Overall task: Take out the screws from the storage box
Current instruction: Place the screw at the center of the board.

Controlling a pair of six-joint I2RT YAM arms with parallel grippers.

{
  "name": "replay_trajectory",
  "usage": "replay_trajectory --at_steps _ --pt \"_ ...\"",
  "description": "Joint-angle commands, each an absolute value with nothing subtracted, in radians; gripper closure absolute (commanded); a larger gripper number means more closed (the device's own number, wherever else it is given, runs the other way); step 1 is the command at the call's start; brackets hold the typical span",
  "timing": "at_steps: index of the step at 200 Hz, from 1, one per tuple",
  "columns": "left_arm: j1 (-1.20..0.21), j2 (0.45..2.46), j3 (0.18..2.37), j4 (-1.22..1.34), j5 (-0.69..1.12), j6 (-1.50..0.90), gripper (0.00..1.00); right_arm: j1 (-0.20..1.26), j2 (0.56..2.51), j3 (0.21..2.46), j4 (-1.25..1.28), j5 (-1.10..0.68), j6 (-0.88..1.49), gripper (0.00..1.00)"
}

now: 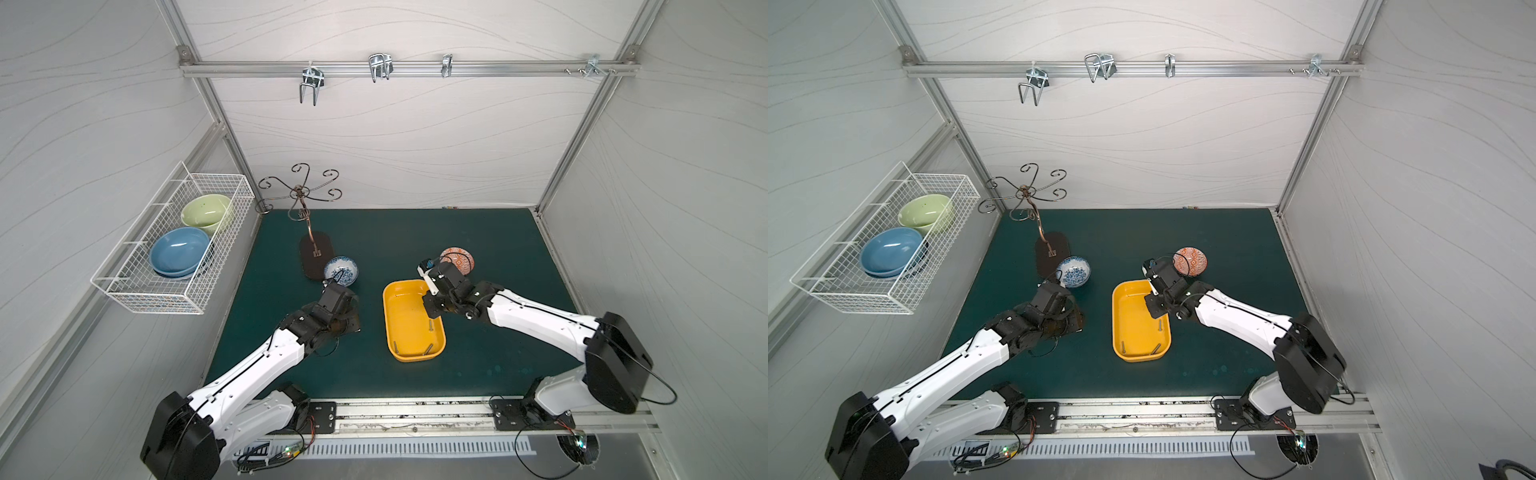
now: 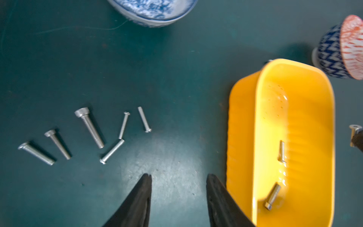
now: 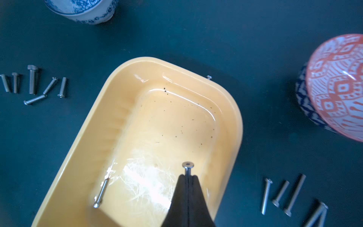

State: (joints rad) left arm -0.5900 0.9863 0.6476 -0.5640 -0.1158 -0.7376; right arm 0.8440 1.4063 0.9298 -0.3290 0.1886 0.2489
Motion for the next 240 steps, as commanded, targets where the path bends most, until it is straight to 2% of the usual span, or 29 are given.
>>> replay_trajectory --at_steps 1,51,127,240 --pt "-0.647 0.957 0.716 -0.588 -0.175 -0.742 0.51 0.803 1.327 0.859 -0.327 0.238 0.319 1.0" --pt "-0.795 1.017 0.829 -0.665 -0.251 -0.752 0.53 0.704 1.238 0.741 -0.328 0.24 0.398 1.0" --pt "-0.907 1.129 0.957 -0.703 -0.277 -0.73 0.54 0.578 1.177 0.635 -0.321 0.307 0.512 1.0" --pt "-0.954 1.335 1.08 -0.701 -0.274 -0.718 0.57 0.489 1.387 0.651 -0.247 0.239 0.548 1.0"
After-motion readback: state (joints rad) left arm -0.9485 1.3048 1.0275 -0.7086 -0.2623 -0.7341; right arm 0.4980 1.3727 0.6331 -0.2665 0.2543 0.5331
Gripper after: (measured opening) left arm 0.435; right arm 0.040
